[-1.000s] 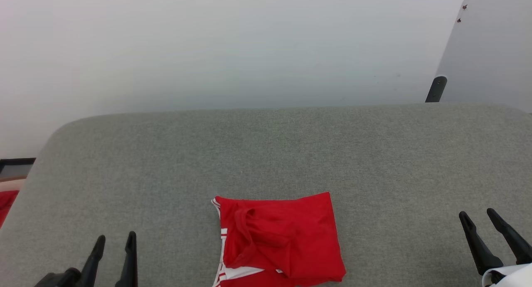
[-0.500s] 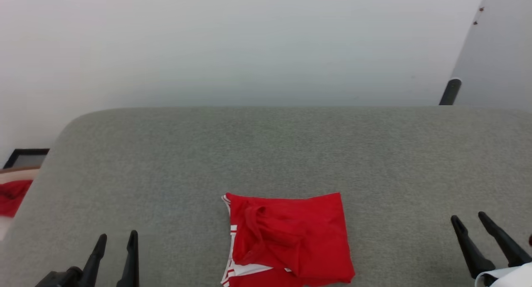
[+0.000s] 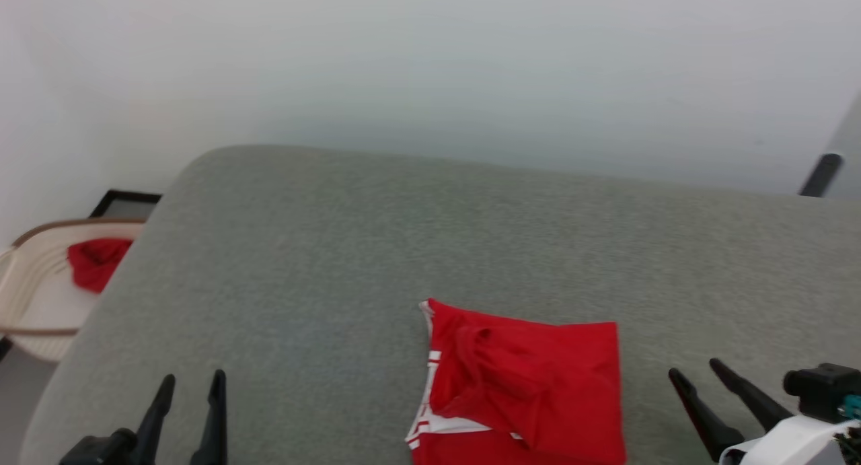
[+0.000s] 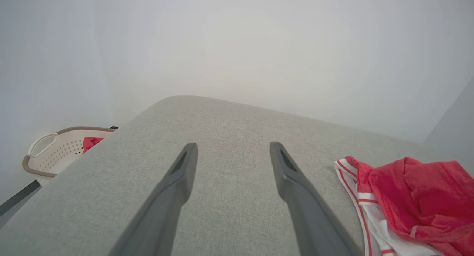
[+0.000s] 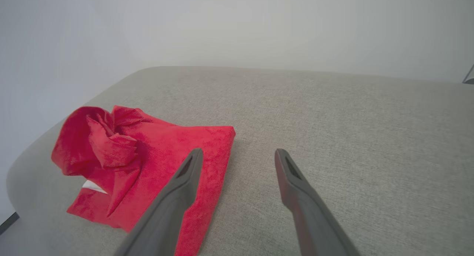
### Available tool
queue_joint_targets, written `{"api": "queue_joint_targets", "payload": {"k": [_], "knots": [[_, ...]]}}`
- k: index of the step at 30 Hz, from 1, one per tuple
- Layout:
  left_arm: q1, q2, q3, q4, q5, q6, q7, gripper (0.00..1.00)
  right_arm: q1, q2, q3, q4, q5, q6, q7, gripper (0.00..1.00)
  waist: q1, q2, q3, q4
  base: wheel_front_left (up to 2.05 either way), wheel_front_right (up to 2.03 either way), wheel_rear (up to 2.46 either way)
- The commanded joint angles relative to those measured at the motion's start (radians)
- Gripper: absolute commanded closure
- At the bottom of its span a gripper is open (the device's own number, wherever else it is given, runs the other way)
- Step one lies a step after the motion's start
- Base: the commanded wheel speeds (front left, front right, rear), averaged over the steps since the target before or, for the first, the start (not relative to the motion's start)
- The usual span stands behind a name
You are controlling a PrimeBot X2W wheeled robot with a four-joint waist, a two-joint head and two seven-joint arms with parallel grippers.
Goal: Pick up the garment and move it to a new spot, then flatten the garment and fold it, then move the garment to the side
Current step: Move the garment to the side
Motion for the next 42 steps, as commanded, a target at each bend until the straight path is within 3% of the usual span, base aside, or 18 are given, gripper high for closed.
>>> {"api": "queue_joint_targets", "payload": {"k": [1,17,29,30,31,42], "knots": [[-0.003,0.000,-0.004,-0.002,0.007,-0.003,0.001,0.00,-0.015,0.000,0.006,0.003,0.012,-0.001,0.013,0.00,0.0000,0.0000,0.015,0.046,0.00,0.00,0.00],[-0.058,-0.050,-0.058,-0.003,-0.006,-0.003,0.001,0.00,-0.102,-0.033,0.032,0.036,0.054,-0.001,0.357,0.00,0.0000,0.0000,0.145,0.148,0.00,0.00,0.00],[-0.115,-0.086,-0.086,0.014,-0.009,-0.003,0.001,0.00,-0.135,-0.012,0.050,0.033,0.092,-0.001,0.582,0.00,0.0000,0.0000,0.220,0.180,0.00,0.00,0.00],[-0.116,-0.087,-0.085,0.014,-0.010,-0.003,0.001,0.00,-0.136,-0.014,0.058,0.029,0.091,0.000,0.592,0.35,0.0000,0.0000,0.221,0.181,0.00,0.00,0.00],[-0.118,-0.088,-0.084,0.016,-0.010,-0.003,0.001,0.00,-0.139,-0.016,0.059,0.027,0.084,0.000,0.594,1.00,0.0000,0.0000,0.222,0.182,0.00,0.00,0.00],[-0.118,-0.095,-0.074,0.011,-0.019,-0.003,0.001,0.00,-0.218,-0.057,0.026,0.020,0.079,-0.001,0.597,1.00,0.0000,0.0000,0.220,0.163,0.00,0.00,0.00]]}}
